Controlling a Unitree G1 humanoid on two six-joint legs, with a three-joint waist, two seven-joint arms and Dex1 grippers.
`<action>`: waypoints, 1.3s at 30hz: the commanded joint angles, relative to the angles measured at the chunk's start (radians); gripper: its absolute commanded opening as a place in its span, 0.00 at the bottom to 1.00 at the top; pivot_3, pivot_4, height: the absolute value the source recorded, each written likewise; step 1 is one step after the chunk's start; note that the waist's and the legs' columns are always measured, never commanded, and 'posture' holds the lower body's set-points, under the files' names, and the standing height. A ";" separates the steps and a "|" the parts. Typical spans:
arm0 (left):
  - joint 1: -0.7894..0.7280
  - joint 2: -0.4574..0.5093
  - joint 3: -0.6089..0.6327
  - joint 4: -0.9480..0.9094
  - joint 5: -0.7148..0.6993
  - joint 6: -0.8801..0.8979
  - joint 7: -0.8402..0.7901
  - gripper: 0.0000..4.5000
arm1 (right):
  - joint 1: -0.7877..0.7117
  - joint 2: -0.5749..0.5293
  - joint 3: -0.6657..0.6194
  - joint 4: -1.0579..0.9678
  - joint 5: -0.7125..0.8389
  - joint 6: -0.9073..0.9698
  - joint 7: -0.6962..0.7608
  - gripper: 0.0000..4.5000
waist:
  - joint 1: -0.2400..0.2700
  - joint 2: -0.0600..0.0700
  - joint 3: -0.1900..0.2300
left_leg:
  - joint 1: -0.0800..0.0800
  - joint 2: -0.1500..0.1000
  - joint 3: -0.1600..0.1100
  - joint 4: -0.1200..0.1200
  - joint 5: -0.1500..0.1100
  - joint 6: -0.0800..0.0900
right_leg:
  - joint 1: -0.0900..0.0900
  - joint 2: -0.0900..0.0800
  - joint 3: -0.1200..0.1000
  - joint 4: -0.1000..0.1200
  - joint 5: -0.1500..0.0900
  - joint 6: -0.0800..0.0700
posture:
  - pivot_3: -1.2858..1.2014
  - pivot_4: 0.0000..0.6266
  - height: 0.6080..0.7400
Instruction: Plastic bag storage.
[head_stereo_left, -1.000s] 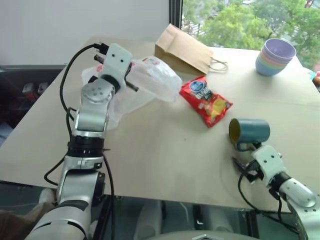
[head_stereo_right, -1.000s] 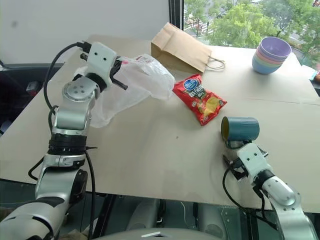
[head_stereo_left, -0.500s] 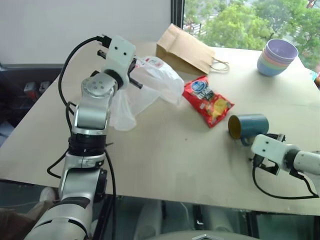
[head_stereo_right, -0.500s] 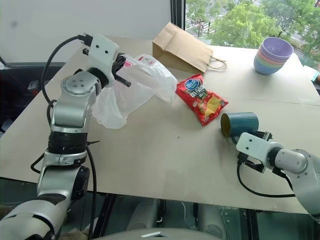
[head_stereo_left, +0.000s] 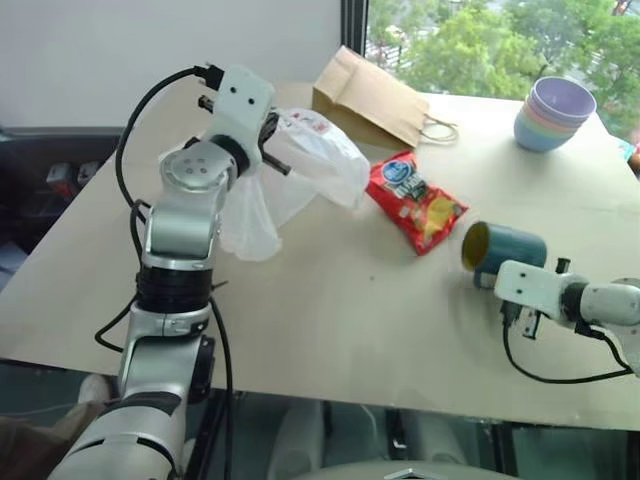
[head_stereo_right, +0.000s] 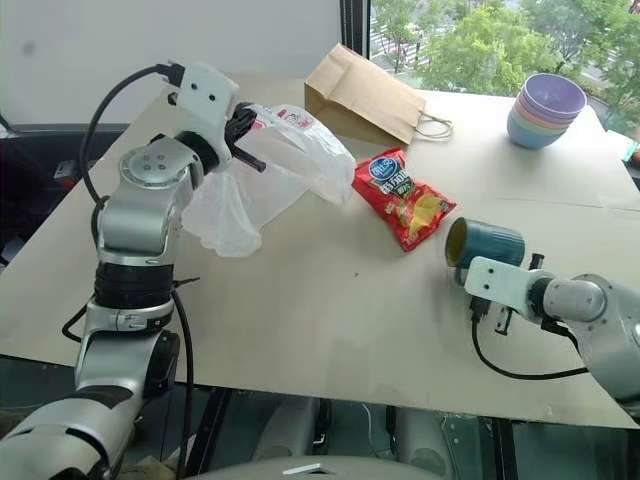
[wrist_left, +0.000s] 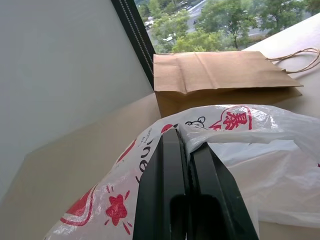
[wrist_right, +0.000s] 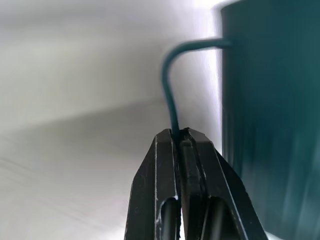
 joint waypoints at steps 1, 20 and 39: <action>-0.077 -0.027 0.040 -0.034 -0.104 0.091 -0.048 0.00 | -0.106 0.031 -0.045 -0.142 0.124 0.129 0.048 0.01 | -0.001 -0.001 0.000 | 0.000 0.000 0.000 0.000 0.000 0.000 | 0.000 0.000 0.000 0.000 0.000 0.000 | 0.52 0.24 1.00; -0.226 0.032 0.297 -0.171 -0.654 0.642 -0.180 0.00 | -0.703 0.437 0.427 0.143 0.130 0.143 0.050 0.01 | -0.026 -0.001 0.002 | -0.002 0.000 -0.006 0.000 0.000 0.000 | -0.002 0.000 -0.001 0.002 0.001 -0.002 | 0.52 0.24 1.00; -0.025 0.217 0.462 -0.075 -0.826 0.741 -0.199 0.00 | -0.828 0.530 0.511 0.274 0.117 0.061 0.198 0.01 | -0.025 -0.001 0.004 | -0.001 0.000 -0.006 0.000 0.001 -0.002 | -0.004 -0.001 -0.001 0.008 0.001 -0.003 | 0.52 0.24 1.00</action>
